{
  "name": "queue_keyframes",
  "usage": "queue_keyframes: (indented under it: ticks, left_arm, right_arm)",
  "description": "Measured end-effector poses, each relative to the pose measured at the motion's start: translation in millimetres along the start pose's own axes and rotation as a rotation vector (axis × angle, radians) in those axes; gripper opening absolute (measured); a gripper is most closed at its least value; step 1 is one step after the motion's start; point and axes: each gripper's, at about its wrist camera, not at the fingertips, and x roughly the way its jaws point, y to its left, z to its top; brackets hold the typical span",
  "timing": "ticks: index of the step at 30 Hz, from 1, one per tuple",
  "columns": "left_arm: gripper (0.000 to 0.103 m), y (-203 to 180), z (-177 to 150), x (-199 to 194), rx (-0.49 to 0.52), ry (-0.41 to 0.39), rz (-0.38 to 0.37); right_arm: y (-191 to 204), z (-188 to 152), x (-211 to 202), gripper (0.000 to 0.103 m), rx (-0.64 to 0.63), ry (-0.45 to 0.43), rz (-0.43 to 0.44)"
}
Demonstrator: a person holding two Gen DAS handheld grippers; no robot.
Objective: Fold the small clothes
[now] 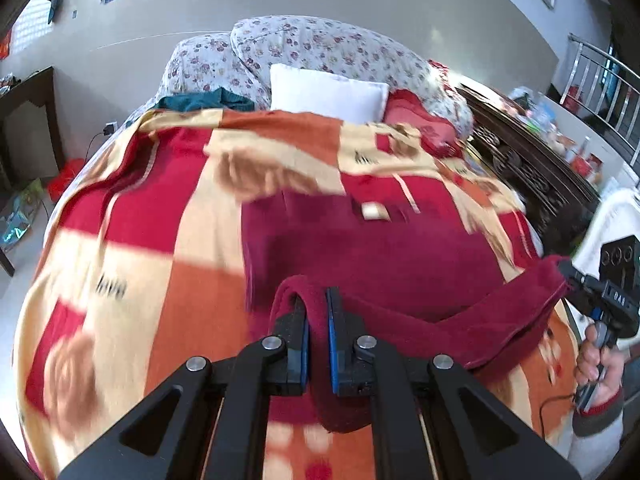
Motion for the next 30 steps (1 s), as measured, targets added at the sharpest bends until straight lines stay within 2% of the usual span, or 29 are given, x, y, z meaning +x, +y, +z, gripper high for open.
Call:
queue_keyframes:
  ticks: [3, 5, 7, 9, 12, 13, 14, 15, 16, 17, 19, 21, 23, 26, 28, 30]
  left_arm:
    - [0.007, 8.0, 33.8, 46.6, -0.056, 0.02, 0.033]
    - [0.007, 13.7, 45.9, 69.8, -0.079, 0.031, 0.053]
    - [0.007, 16.7, 50.6, 88.9, -0.08, 0.065, 0.046]
    - [0.011, 30.5, 53.0, 106.6, -0.143, 0.102, 0.055]
    - [0.018, 43.1, 57.4, 106.6, -0.21, 0.116, -0.03]
    - [0.022, 42.3, 59.4, 104.2, -0.207, 0.11, -0.036]
    - [0.026, 41.2, 62.4, 99.4, -0.195, 0.099, -0.028]
    - [0.046, 39.1, 64.6, 94.2, -0.184, 0.081, 0.004]
    - [0.068, 37.8, 66.5, 85.6, -0.17, 0.044, 0.056]
    - [0.073, 36.0, 68.5, 74.5, -0.154, -0.016, 0.087]
    - [0.075, 33.6, 68.6, 60.3, -0.133, -0.069, 0.09]
    - [0.075, 29.1, 66.6, 59.5, -0.11, -0.053, 0.082]
    - [0.075, 18.6, 60.5, 66.8, -0.072, -0.036, 0.092]
    - [0.075, 7.8, 53.9, 91.1, -0.031, 0.015, 0.123]
    - [0.075, 4.9, 50.6, 111.9, -0.022, 0.05, 0.162]
    - [0.075, 9.1, 50.7, 133.5, -0.015, 0.05, 0.232]
  right_arm:
    - [-31.1, 24.6, 28.3, 0.016, 0.063, -0.01, -0.032]
    - [-49.8, 36.8, 49.1, 0.016, 0.097, 0.027, -0.041]
    - [-66.3, 39.9, 62.5, 0.019, 0.133, 0.033, -0.111]
    - [-84.9, 43.1, 71.2, 0.022, 0.195, 0.041, -0.141]
    - [-94.3, 49.1, 63.5, 0.023, 0.238, 0.007, -0.114]
    - [-91.7, 50.3, 60.2, 0.027, 0.232, -0.003, -0.11]
    - [-86.3, 52.1, 52.5, 0.043, 0.218, -0.029, -0.114]
    - [-82.5, 54.4, 46.9, 0.057, 0.204, -0.06, -0.129]
    - [-78.2, 57.2, 38.3, 0.075, 0.188, -0.104, -0.141]
    - [-74.6, 60.1, 28.0, 0.076, 0.176, -0.137, -0.134]
    - [-67.5, 63.1, 24.3, 0.075, 0.161, -0.12, -0.123]
    - [-51.6, 59.1, 32.0, 0.071, 0.069, -0.07, -0.173]
    - [-36.9, 53.1, 51.6, 0.05, -0.034, 0.001, -0.237]
    - [-32.0, 46.2, 80.1, 0.038, -0.097, 0.068, -0.326]
    - [-42.4, 45.4, 98.1, 0.038, -0.097, 0.083, -0.361]
    - [-60.1, 46.3, 118.0, 0.038, -0.095, 0.113, -0.45]
